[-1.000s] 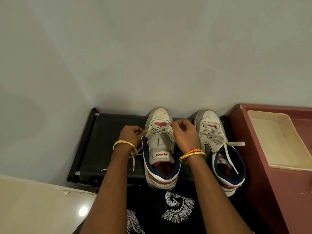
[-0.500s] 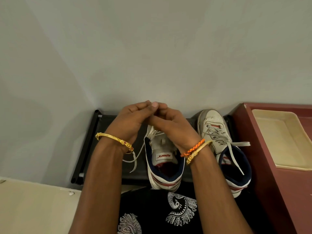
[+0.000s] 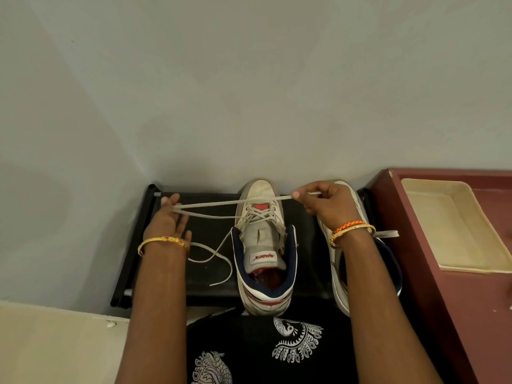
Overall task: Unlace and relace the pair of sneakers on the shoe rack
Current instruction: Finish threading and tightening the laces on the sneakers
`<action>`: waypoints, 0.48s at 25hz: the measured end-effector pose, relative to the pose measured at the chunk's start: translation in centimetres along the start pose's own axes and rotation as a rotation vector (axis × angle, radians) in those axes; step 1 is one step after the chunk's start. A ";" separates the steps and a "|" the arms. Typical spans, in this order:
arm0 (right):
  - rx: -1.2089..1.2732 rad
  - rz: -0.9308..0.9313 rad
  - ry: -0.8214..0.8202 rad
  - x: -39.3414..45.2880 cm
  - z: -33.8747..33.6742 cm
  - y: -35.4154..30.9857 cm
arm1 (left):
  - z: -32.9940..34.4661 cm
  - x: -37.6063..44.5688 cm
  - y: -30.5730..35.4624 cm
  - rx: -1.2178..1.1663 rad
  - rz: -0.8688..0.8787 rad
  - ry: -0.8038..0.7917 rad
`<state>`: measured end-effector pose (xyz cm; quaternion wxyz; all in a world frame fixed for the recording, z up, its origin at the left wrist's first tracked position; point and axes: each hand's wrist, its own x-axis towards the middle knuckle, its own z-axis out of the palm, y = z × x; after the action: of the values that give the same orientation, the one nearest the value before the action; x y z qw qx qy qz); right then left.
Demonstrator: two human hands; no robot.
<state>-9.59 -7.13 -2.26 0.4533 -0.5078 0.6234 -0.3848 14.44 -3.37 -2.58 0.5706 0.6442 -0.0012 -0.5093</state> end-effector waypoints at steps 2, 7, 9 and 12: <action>0.045 -0.004 0.025 0.4 -0.1 0.3 | 0.0 0.6 -0.3 0.070 0.003 0.066; 0.190 -0.009 -0.216 0.0 1.3 -0.6 | 1.5 -1.3 -1.3 0.701 0.336 0.146; 0.144 -0.065 -0.254 -0.5 2.5 -1.0 | 2.9 -2.1 -1.8 0.754 0.597 -0.250; 0.083 -0.113 -0.184 -0.4 4.0 -0.2 | 4.5 -2.8 -3.2 0.832 0.664 -0.531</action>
<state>-5.66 -6.84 -3.18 0.5069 -0.5560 0.5330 -0.3871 8.33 -3.92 -2.36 0.3792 0.6294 -0.5448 -0.4041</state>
